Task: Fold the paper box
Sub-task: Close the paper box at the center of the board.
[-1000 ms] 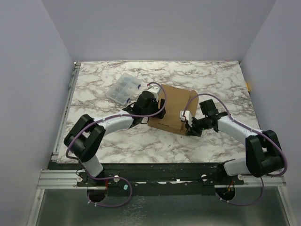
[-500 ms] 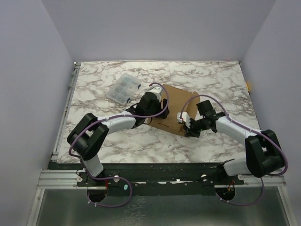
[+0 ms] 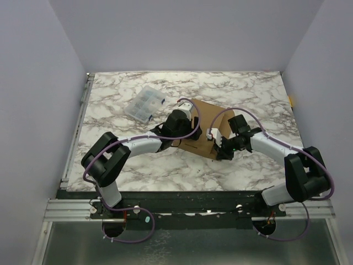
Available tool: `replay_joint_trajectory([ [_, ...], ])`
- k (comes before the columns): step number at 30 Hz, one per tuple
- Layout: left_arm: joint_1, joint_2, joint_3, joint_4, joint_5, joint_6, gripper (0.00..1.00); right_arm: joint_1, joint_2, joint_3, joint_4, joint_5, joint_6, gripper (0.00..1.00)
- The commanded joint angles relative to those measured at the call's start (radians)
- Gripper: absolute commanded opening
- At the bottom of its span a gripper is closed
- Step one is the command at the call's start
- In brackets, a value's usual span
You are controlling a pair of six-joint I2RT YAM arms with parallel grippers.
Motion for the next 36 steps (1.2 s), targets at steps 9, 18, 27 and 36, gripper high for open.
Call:
replay_joint_trajectory([
  [9, 0.014, -0.053, -0.025, -0.152, 0.126, -0.091, 0.76, 0.013, -0.018, -0.014, 0.115, 0.013, -0.010, 0.00],
  [18, 0.161, -0.227, -0.097, -0.216, 0.138, -0.082, 0.77, 0.013, -0.022, -0.053, 0.151, 0.021, -0.010, 0.00],
  [27, 0.193, -0.212, -0.199, -0.125, 0.186, -0.146, 0.77, 0.013, -0.013, -0.050, 0.154, 0.020, 0.005, 0.00],
  [36, 0.193, -0.165, -0.178, -0.165, 0.148, -0.134, 0.77, 0.013, -0.014, -0.051, 0.149, 0.028, 0.020, 0.00],
])
